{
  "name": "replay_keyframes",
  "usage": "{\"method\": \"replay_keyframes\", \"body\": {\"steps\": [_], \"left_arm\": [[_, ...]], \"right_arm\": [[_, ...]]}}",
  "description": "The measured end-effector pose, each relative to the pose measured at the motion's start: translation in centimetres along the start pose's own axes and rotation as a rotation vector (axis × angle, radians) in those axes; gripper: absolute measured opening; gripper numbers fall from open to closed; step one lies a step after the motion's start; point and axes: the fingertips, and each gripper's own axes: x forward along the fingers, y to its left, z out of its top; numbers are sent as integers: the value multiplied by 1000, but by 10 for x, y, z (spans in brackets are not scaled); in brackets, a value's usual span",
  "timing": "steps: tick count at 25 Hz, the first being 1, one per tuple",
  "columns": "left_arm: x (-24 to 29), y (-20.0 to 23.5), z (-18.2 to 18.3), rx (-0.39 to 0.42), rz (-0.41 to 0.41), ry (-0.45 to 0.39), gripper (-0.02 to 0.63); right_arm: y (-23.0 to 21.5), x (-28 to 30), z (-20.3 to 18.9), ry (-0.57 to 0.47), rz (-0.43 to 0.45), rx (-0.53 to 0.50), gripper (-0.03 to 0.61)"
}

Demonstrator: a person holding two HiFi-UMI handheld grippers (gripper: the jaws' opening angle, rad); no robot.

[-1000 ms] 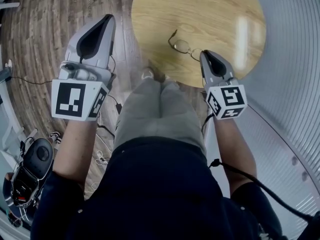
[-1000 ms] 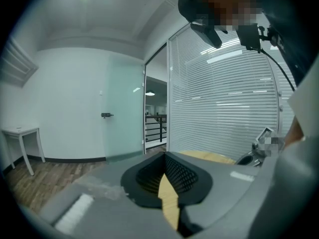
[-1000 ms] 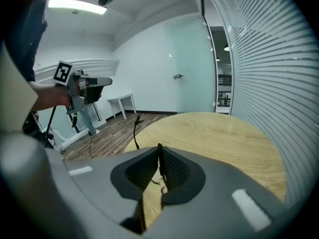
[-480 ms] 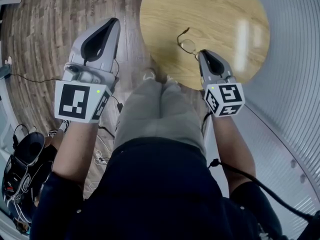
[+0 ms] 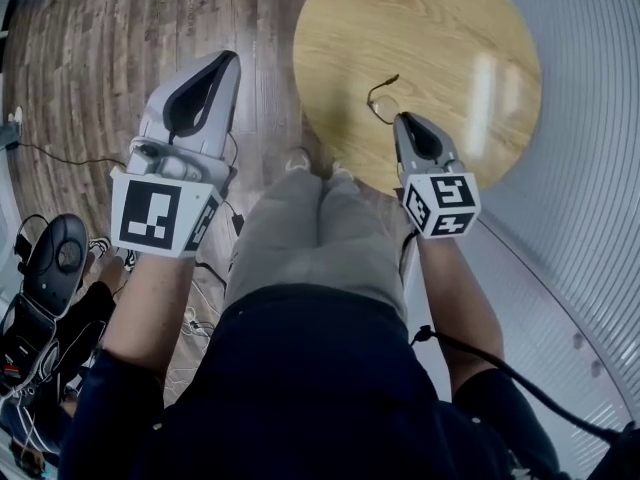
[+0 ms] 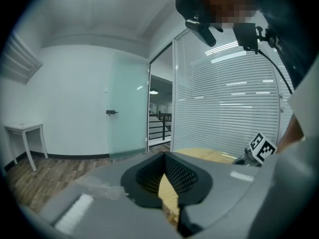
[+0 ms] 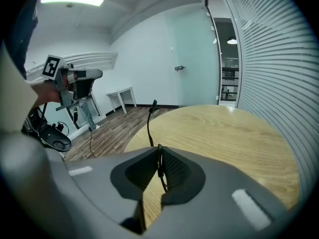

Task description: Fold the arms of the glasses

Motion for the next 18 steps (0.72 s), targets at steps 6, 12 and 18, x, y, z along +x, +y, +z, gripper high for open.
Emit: {"method": "replay_keyframes", "body": {"steps": [6,12,18], "left_arm": [[0,9,-3,-16,6,9,2],[0,17,-8,-25,15,14,2],[-2,17,-19,-40,25,29,2]], "right_arm": [[4,18,2,44,11,-15,31],[3,31,0,60,21,7,31],[4,48,-7,102,39,16,31]]}}
